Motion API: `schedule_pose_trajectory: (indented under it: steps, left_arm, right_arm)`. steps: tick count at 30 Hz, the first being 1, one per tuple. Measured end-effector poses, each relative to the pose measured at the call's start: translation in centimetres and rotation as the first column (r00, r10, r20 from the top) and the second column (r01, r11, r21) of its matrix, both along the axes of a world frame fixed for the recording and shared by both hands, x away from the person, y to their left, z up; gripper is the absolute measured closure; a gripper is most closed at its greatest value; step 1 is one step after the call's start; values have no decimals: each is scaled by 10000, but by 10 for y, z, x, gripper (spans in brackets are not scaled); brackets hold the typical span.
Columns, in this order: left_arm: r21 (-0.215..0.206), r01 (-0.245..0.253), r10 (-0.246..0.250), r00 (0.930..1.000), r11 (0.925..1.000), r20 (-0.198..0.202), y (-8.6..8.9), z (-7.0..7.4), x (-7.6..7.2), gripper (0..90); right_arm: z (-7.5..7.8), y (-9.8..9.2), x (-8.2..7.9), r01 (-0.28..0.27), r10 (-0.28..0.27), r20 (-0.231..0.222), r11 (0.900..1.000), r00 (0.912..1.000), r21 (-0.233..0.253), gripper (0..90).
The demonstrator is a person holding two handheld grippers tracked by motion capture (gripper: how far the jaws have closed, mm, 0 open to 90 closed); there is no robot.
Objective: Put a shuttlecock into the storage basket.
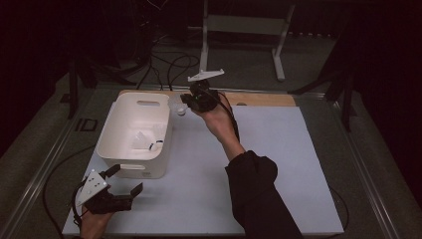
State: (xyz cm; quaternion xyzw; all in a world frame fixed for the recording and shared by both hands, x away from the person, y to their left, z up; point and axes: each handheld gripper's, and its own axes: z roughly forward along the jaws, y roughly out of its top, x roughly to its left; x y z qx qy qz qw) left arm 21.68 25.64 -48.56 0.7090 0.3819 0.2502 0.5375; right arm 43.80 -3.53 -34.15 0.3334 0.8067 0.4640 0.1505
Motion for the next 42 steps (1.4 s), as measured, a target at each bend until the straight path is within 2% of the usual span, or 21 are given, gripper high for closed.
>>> schedule_pose_trajectory:
  steps: [7, 14, 42]
  left_arm:
    - [-3, 0, 0, 10000, 10000, -1, 0, 0, 0, 10]
    - [-7, -16, 16, 10000, 10000, -3, 0, 0, 0, 10]
    - [8, -18, 18, 10000, 10000, -7, 0, 0, 0, 10]
  right_arm:
    - [4, 4, 0, -87, 87, 98, 9999, 9999, 60, 890]
    - [7, 7, 1, -38, 39, -15, 9994, 10000, 345, 891]
    - [10, 22, 4, -215, 223, -101, 9973, 9997, 704, 890]
